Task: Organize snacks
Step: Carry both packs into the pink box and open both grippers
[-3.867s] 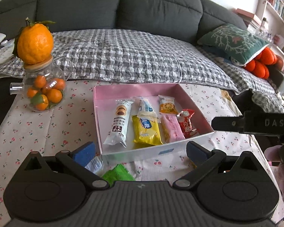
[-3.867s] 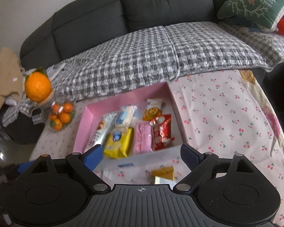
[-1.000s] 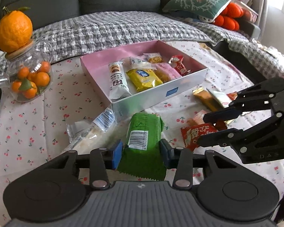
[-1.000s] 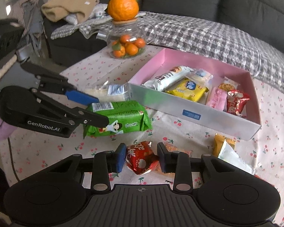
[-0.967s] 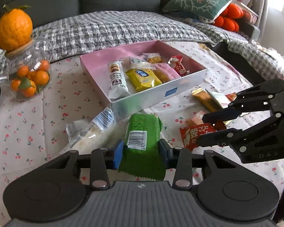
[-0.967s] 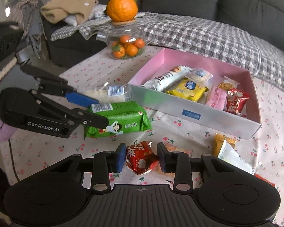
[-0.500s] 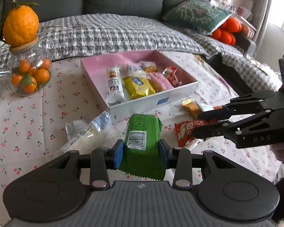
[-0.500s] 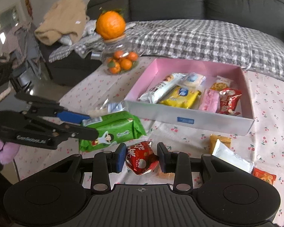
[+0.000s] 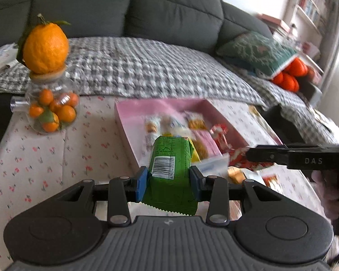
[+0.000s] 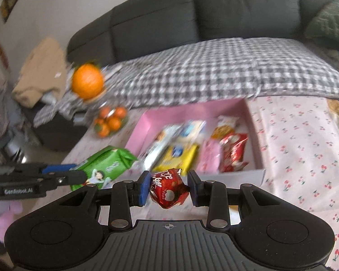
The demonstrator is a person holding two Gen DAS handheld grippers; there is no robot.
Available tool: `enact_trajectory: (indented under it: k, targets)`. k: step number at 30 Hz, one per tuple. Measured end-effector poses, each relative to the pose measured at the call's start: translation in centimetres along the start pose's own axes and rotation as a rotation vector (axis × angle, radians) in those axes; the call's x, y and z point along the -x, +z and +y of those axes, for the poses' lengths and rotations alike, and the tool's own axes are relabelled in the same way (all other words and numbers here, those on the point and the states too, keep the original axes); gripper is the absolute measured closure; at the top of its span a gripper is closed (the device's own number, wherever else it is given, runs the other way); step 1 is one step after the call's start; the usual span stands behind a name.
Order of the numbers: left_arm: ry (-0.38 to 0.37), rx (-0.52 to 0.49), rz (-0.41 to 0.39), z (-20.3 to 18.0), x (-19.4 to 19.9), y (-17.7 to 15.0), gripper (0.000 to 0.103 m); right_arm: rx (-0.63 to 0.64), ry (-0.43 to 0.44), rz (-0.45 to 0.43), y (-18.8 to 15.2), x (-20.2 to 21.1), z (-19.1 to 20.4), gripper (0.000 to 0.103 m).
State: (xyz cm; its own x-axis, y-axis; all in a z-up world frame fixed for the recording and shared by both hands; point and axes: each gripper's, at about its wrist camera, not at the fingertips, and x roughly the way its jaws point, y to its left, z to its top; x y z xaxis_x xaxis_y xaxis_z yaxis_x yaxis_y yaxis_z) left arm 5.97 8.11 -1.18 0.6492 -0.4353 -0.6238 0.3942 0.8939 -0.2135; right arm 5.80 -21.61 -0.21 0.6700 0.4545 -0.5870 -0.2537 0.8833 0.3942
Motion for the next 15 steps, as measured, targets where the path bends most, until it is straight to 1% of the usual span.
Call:
enact_trajectory:
  k: [4, 10, 15]
  targets:
    - [0.047, 0.060, -0.010, 0.6, -1.4, 1.2, 0.067, -0.073, -0.024, -0.024, 1.2, -0.8, -1.2, 0.069]
    - [0.109, 0.113, -0.013, 0.8, -3.5, 2.7, 0.067, -0.158, -0.056, -0.067, 2.5, -2.3, -2.5, 0.069]
    - [0.165, 0.122, -0.015, 0.7, -5.9, 4.4, 0.067, -0.265, -0.106, -0.095, 3.6, -4.2, -3.8, 0.069]
